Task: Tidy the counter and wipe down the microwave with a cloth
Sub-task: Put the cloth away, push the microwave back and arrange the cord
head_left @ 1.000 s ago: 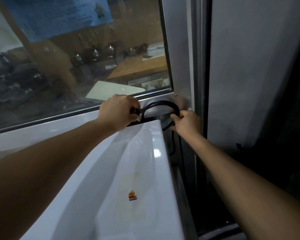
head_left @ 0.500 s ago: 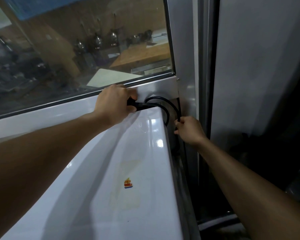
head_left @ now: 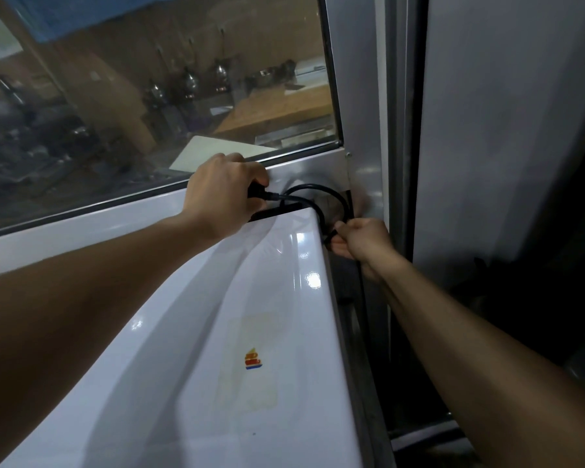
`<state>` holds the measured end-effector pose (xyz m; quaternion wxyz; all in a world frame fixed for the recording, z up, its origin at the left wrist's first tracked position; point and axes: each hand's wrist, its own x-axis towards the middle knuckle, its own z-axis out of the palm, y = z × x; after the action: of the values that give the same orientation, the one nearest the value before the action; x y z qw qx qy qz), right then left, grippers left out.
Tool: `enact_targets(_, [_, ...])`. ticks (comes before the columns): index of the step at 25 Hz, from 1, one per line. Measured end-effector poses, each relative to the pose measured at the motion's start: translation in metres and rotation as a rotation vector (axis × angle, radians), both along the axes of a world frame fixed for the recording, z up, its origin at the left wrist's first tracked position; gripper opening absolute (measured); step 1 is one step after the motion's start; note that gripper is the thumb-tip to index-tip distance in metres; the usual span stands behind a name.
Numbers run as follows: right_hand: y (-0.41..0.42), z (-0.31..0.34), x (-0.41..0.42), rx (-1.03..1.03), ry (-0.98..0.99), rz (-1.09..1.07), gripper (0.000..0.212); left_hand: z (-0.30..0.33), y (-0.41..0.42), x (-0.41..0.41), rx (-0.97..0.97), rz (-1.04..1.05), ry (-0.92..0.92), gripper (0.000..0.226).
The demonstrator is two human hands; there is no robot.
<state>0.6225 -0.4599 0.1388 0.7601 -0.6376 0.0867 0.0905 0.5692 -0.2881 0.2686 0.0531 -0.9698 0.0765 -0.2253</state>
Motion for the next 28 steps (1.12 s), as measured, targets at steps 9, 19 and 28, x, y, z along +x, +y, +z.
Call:
enact_targets(9, [-0.015, -0.022, -0.009, -0.084, 0.099, 0.264, 0.035, -0.006, -0.003, 0.001, -0.011, -0.002, 0.018, 0.025])
enact_targets(19, [-0.040, -0.014, -0.020, -0.322, 0.011, 0.379, 0.039, -0.008, -0.001, -0.001, -0.001, 0.035, 0.008, 0.025])
enact_targets(28, [-0.047, -0.013, -0.025, -0.323, -0.055, 0.348, 0.047, -0.014, 0.006, -0.001, -0.075, 0.059, 0.018, 0.021])
